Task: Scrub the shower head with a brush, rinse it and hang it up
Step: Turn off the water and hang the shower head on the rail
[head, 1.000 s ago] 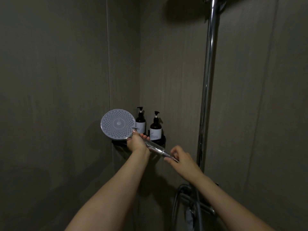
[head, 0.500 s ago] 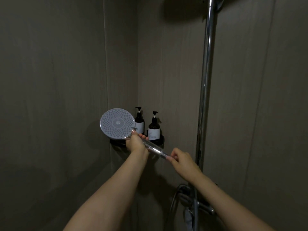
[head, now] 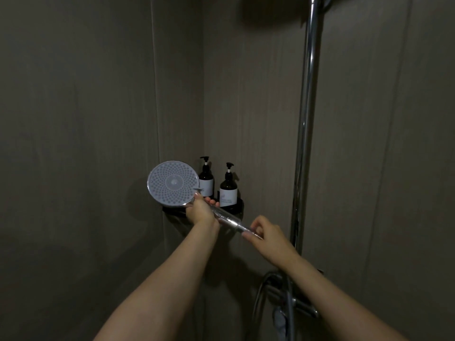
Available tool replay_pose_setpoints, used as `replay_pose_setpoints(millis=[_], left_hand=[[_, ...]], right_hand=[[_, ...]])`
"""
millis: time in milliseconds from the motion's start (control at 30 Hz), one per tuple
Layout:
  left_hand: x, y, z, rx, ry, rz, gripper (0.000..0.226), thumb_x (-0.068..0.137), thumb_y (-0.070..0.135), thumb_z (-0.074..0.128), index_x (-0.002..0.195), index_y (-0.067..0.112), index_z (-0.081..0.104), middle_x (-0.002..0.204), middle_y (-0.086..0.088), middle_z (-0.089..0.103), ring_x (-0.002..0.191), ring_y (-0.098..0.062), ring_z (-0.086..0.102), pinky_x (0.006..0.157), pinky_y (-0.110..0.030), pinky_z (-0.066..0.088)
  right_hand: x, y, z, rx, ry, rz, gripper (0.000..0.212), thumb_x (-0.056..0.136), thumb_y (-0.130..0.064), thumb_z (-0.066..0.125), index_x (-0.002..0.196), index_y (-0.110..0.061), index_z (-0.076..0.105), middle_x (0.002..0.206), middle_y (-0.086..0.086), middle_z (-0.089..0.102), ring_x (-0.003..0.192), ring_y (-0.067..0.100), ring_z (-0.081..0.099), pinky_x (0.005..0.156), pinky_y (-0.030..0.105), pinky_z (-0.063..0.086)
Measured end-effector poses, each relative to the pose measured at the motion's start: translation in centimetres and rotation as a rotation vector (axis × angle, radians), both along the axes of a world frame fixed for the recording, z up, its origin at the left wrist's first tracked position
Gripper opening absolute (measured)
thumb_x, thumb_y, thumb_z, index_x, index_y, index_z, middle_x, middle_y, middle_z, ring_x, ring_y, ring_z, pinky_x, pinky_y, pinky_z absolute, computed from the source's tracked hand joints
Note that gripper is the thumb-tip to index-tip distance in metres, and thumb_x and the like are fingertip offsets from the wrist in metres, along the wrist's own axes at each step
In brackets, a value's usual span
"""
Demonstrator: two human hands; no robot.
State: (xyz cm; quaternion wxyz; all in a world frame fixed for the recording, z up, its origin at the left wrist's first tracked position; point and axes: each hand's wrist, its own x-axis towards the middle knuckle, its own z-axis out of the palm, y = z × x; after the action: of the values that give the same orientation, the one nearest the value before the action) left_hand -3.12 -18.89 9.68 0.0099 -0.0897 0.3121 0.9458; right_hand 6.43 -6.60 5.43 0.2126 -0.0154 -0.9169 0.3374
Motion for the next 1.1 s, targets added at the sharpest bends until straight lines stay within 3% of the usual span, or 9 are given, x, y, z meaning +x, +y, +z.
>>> replay_pose_setpoints(millis=[133,233,367,500,733,833,967,1100], left_hand=[[-0.1,0.1,-0.1,-0.003,-0.002,0.002,0.025,0.092,0.026,0.053,0.111,0.01,0.055,0.072,0.001,0.052,0.064,-0.012,0.054,0.059,-0.025,0.047],[-0.2,0.1,-0.1,-0.002,-0.011,0.007,0.023,0.092,0.026,0.053,0.108,0.011,0.055,0.072,0.001,0.052,0.063,-0.012,0.053,0.058,-0.025,0.047],[-0.1,0.2,-0.1,-0.008,-0.016,0.003,0.019,0.091,0.026,0.053,0.104,0.011,0.055,0.07,0.001,0.052,0.062,-0.012,0.053,0.057,-0.025,0.046],[-0.3,0.3,-0.3,-0.003,-0.01,-0.004,0.021,0.091,0.025,0.053,0.106,0.011,0.055,0.069,0.002,0.051,0.061,-0.012,0.052,0.058,-0.025,0.046],[-0.4,0.4,-0.5,0.002,-0.005,0.008,0.024,0.092,0.023,0.052,0.112,0.01,0.054,0.068,0.002,0.05,0.06,-0.012,0.051,0.057,-0.025,0.046],[-0.6,0.3,-0.6,0.003,-0.009,0.018,0.026,0.092,0.023,0.052,0.114,0.009,0.055,0.069,0.002,0.051,0.061,-0.012,0.052,0.059,-0.025,0.047],[-0.6,0.1,-0.5,-0.001,-0.01,0.028,0.024,0.092,0.023,0.052,0.113,0.01,0.054,0.068,0.002,0.05,0.059,-0.011,0.05,0.058,-0.024,0.045],[-0.7,0.0,-0.7,-0.001,0.001,0.026,0.024,0.092,0.023,0.052,0.113,0.011,0.054,0.068,0.003,0.049,0.059,-0.01,0.049,0.058,-0.024,0.045]], right_hand=[[-0.3,0.2,-0.1,0.045,-0.017,-0.018,0.022,0.09,-0.035,0.056,0.074,-0.029,0.043,0.069,-0.008,0.048,0.059,0.003,0.044,0.052,0.021,0.033],[-0.4,0.1,-0.1,0.038,-0.04,0.004,0.015,0.089,-0.035,0.058,0.087,-0.025,0.046,0.072,-0.011,0.049,0.063,0.002,0.048,0.052,0.018,0.034],[-0.4,0.1,-0.3,0.06,-0.043,-0.021,0.013,0.091,-0.035,0.054,0.091,-0.024,0.049,0.075,-0.01,0.05,0.068,0.008,0.052,0.053,0.018,0.036],[-0.4,0.1,-0.7,0.083,-0.053,-0.02,0.017,0.091,-0.032,0.055,0.102,-0.019,0.054,0.074,-0.012,0.05,0.064,-0.001,0.049,0.053,0.014,0.035],[-0.4,0.0,-0.8,0.097,-0.029,-0.022,0.014,0.096,-0.031,0.045,0.097,-0.019,0.054,0.07,-0.012,0.047,0.06,0.0,0.045,0.05,0.016,0.032],[-0.6,-0.3,-1.0,0.096,-0.044,-0.032,0.011,0.096,-0.033,0.045,0.094,-0.022,0.046,0.076,-0.009,0.051,0.064,0.006,0.049,0.051,0.019,0.033],[-0.5,-0.7,-1.0,0.208,-0.042,-0.087,0.023,0.096,-0.037,0.043,0.098,-0.017,0.053,0.086,0.003,0.057,0.076,0.019,0.054,0.053,0.026,0.035],[-0.5,-1.1,-1.2,0.308,-0.029,-0.105,0.026,0.095,-0.038,0.044,0.107,-0.016,0.052,0.097,0.006,0.063,0.088,0.023,0.061,0.065,0.029,0.042]])
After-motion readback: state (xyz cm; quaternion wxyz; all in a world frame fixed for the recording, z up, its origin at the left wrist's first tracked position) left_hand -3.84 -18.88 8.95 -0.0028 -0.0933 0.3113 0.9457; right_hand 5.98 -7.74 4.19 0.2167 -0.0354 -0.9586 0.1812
